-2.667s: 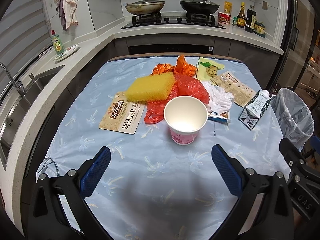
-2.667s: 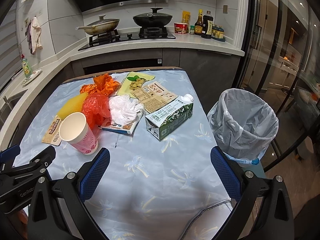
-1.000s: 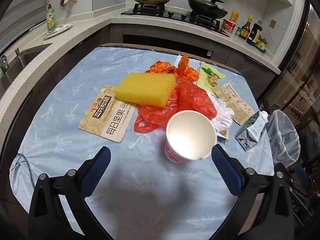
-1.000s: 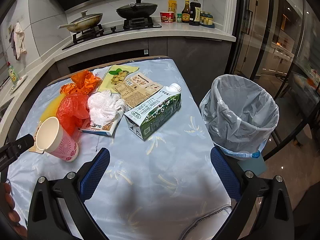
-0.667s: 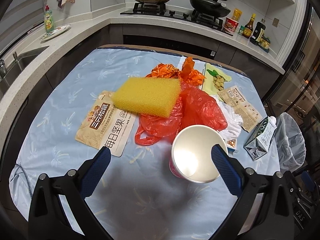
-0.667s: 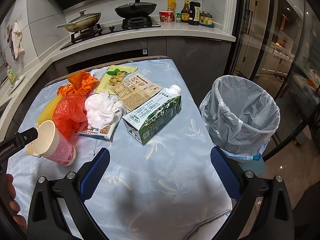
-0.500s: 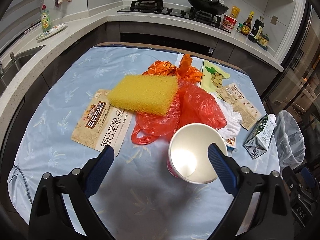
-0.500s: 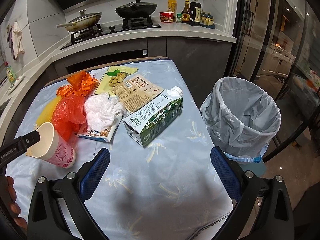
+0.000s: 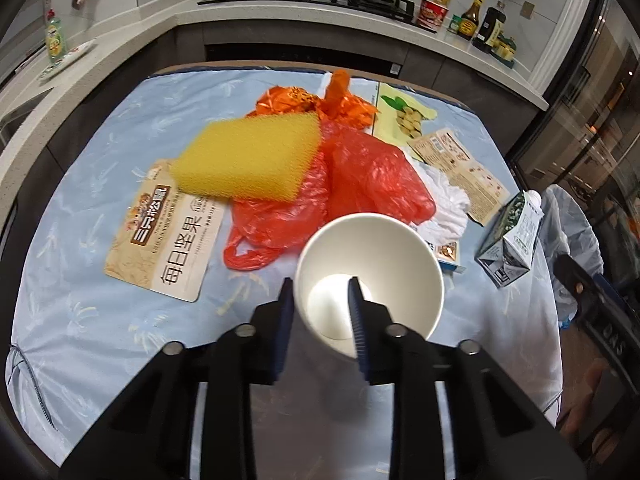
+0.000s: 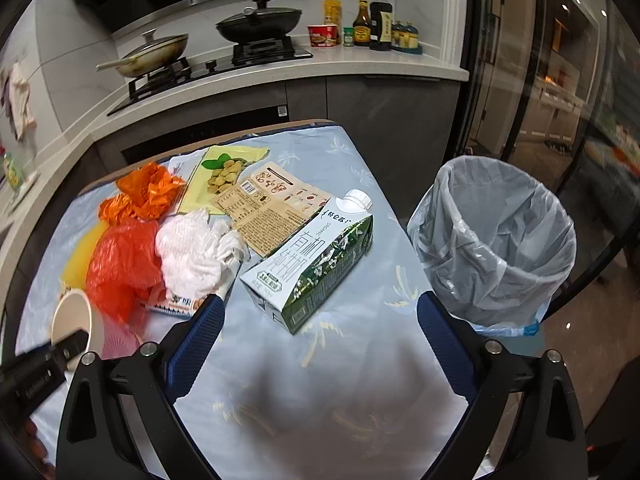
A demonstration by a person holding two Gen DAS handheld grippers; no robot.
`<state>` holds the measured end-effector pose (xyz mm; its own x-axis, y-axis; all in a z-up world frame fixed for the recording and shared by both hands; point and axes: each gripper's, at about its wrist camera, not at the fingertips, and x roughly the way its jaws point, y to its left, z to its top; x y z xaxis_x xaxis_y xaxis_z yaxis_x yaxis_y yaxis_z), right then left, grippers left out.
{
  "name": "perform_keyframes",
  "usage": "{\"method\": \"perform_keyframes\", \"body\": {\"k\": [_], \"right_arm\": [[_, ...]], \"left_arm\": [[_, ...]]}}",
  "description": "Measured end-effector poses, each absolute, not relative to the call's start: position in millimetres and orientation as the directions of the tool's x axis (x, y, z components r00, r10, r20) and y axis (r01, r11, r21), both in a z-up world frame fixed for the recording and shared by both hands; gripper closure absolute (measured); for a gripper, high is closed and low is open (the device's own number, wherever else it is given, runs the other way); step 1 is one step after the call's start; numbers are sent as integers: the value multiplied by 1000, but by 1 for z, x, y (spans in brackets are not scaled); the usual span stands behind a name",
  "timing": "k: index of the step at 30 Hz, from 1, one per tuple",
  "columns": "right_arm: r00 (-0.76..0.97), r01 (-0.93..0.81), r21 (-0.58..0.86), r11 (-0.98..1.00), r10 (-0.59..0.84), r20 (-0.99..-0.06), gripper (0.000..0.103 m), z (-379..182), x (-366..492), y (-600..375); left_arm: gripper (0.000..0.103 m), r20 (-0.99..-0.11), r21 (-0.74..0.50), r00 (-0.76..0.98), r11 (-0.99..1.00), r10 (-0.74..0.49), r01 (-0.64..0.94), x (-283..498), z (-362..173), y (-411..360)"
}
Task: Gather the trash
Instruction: 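Grasp the pink paper cup with the left tool while the right tool grasps the milk carton, then lift the paper cup with the left tool while the right tool carries the carton to the bin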
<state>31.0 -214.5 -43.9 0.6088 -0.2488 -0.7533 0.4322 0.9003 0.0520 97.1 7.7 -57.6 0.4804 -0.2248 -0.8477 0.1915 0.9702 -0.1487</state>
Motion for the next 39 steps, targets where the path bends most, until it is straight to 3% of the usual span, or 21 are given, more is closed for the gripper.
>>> {"method": "perform_keyframes", "body": {"k": [5, 11, 19, 28, 32, 39], "right_arm": [[594, 469, 107, 876, -223, -773, 19, -55, 48, -222], [587, 502, 125, 856, -231, -776, 20, -60, 68, -224], [542, 542, 33, 839, -319, -778, 20, -65, 108, -214], [473, 564, 41, 825, -281, -835, 31, -93, 103, -224], [456, 558, 59, 828, -247, -855, 51, -102, 85, -231], [493, 530, 105, 842, -205, -845, 52, -101, 54, -241]], "left_arm": [[95, -848, -118, 484, 966, -218, 229, 94, -59, -1], [98, -845, -102, 486, 959, -223, 263, 89, -58, -10], [98, -847, -94, 484, 957, -221, 274, 88, -59, -13], [98, -848, -94, 481, 956, -222, 277, 88, -60, -11], [98, -847, -98, 481, 956, -225, 276, 87, -60, -11], [98, -845, -97, 481, 952, -233, 290, 82, -59, -16]]}}
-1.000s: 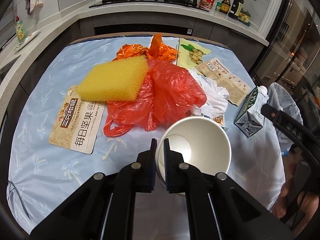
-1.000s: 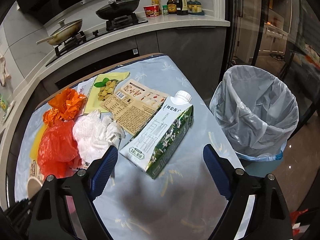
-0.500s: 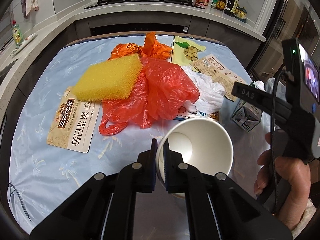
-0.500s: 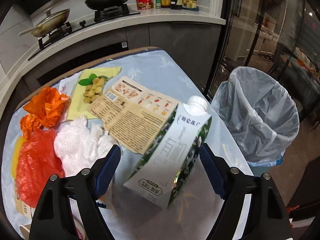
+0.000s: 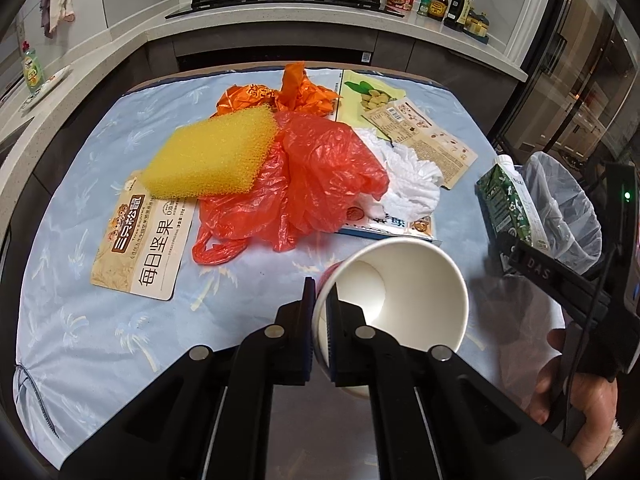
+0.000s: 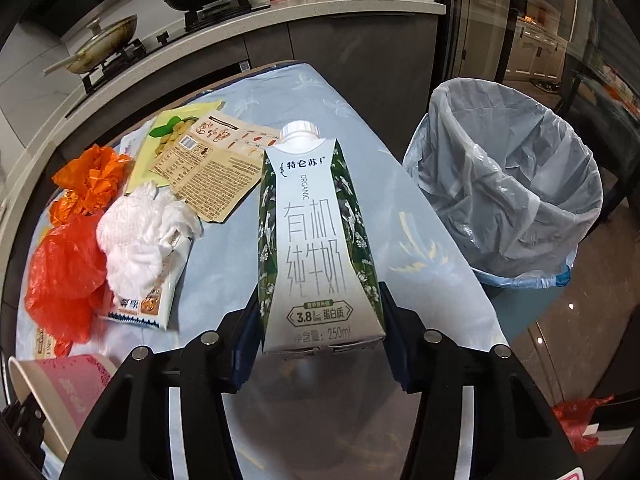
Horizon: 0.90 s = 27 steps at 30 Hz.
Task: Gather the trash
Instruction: 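Lift the paper cup with the left tool while the right tool carries the carton to the bin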
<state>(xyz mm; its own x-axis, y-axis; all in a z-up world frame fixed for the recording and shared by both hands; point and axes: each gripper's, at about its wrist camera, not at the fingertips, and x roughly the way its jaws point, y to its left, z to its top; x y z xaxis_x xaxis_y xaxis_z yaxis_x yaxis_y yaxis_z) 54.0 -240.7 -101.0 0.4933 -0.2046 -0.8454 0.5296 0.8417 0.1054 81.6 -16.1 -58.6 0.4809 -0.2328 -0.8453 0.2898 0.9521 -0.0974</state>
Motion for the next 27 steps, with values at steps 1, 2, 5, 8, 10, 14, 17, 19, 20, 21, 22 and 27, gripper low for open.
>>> {"method": "perform_keyframes", "body": {"k": [1, 2, 5, 8, 10, 14, 17, 19, 20, 21, 22, 27], "right_arm": [[500, 522, 104, 846, -205, -841, 52, -98, 50, -241], [510, 512, 104, 853, -204, -836, 52, -95, 45, -240], [537, 483, 113, 868, -191, -822, 53, -83, 33, -239], [563, 458, 111, 882, -191, -804, 53, -69, 22, -239], [581, 442, 104, 891, -196, -790, 53, -58, 12, -240], [608, 424, 111, 899, -192, -770, 53, -37, -3, -246], [622, 423, 127, 897, -185, -761, 53, -28, -11, -253], [629, 422, 134, 897, -184, -755, 53, -23, -14, -256], [632, 422, 137, 896, -183, -753, 53, -21, -16, -258], [635, 421, 141, 896, -180, -751, 53, -19, -18, -259], [640, 420, 148, 895, -177, -748, 53, -17, -20, -261], [660, 425, 163, 891, -181, -729, 53, -8, -27, -269]], "left_arm": [[98, -843, -94, 485, 951, -234, 294, 80, -57, -17], [98, -841, -91, 488, 950, -234, 299, 78, -55, -19], [98, -835, -82, 496, 945, -238, 315, 75, -49, -24], [98, -824, -68, 511, 938, -244, 339, 70, -41, -32], [98, -819, -60, 517, 932, -251, 357, 67, -35, -38], [98, -804, -41, 533, 918, -265, 395, 62, -22, -51], [98, -794, -42, 538, 908, -284, 417, 60, -13, -60], [98, -789, -50, 536, 901, -300, 431, 58, -6, -65], [98, -786, -49, 538, 899, -304, 436, 58, -3, -68], [98, -781, -40, 545, 896, -304, 442, 57, 0, -71], [98, -777, -34, 551, 894, -305, 447, 56, 2, -73], [98, -768, -34, 551, 881, -326, 473, 55, 15, -86]]}}
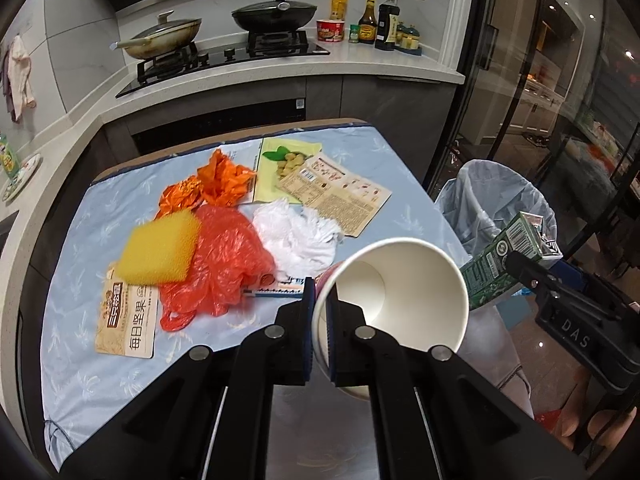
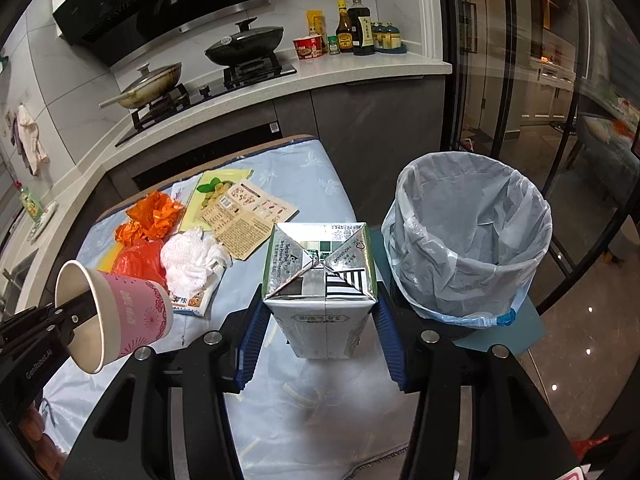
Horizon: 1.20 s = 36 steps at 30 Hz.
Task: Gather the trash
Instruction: 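Lift the paper cup with the left tool while the right tool carries the carton to the bin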
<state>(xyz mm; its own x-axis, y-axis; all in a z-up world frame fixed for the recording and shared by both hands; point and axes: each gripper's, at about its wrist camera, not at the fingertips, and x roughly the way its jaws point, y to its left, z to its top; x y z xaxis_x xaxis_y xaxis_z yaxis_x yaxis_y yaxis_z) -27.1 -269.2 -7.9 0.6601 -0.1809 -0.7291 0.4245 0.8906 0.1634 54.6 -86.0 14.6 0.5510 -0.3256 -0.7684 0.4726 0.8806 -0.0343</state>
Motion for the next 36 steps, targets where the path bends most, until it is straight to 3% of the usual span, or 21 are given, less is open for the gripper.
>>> {"method": "perform_keyframes", "body": {"k": [11, 21, 36], "right_arm": [[714, 472, 242, 848, -207, -669, 53, 23, -44, -312], [718, 570, 231, 788, -342, -607, 53, 44, -55, -370], [631, 701, 213, 681, -452, -630, 53, 11, -35, -461]], "left_arm": [[98, -758, -68, 512, 830, -403, 553, 61, 37, -126], [98, -732, -60, 492, 763, -472, 643, 74, 54, -193], [98, -751, -118, 349, 635, -560, 763, 103, 26, -337]]}}
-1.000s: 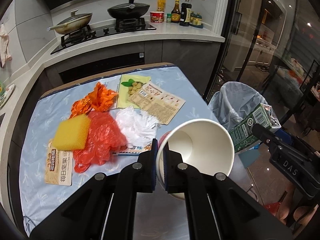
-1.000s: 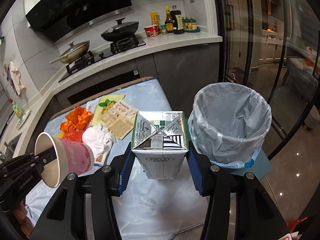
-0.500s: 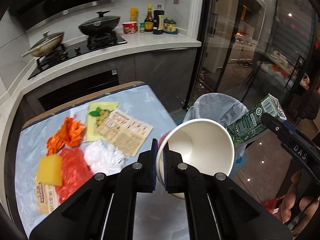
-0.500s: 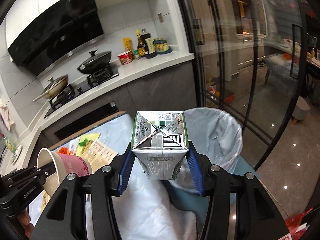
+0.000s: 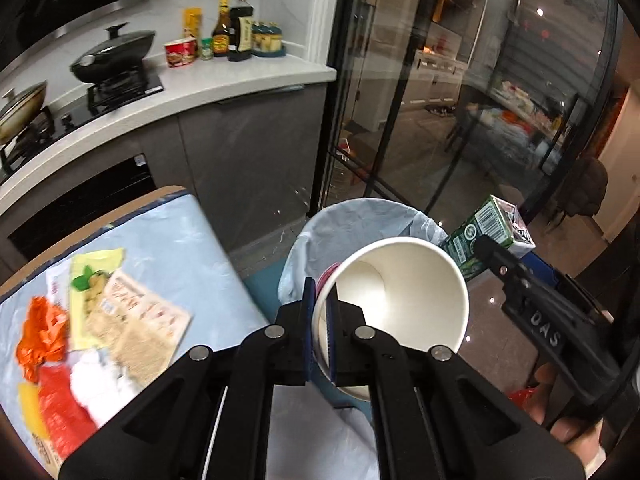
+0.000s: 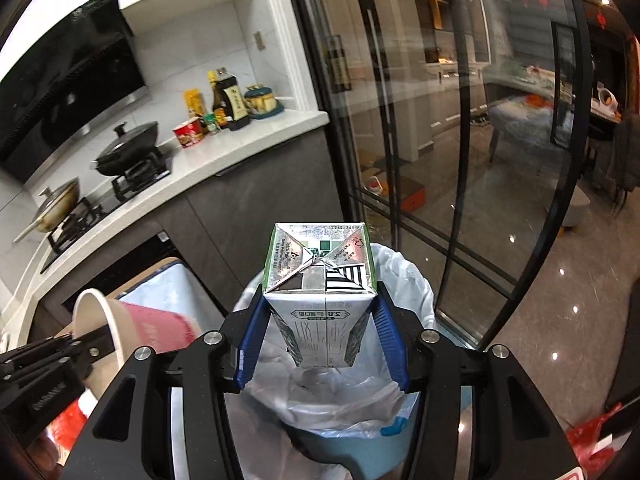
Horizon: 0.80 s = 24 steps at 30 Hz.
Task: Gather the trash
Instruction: 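Lift the paper cup with the left tool while the right tool carries the carton to the bin, then open both tools over the bin to drop the cup and carton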
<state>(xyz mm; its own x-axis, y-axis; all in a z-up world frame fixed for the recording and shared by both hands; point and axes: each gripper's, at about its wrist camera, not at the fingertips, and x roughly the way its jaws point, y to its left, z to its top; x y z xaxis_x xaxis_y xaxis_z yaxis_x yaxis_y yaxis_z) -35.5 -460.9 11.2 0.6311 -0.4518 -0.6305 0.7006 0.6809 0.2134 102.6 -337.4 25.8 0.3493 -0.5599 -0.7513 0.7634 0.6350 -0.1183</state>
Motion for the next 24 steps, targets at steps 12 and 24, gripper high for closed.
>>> {"method": "perform_keyframes", "body": {"k": [12, 24], "right_arm": [[562, 754, 188, 630, -470, -680, 53, -22, -31, -493], [562, 771, 195, 606, -503, -657, 36, -19, -37, -494]], "left_arm": [[98, -803, -117, 262, 574, -535, 811, 99, -26, -421], [46, -772, -110, 343, 644, -535, 757, 111, -30, -409]]}}
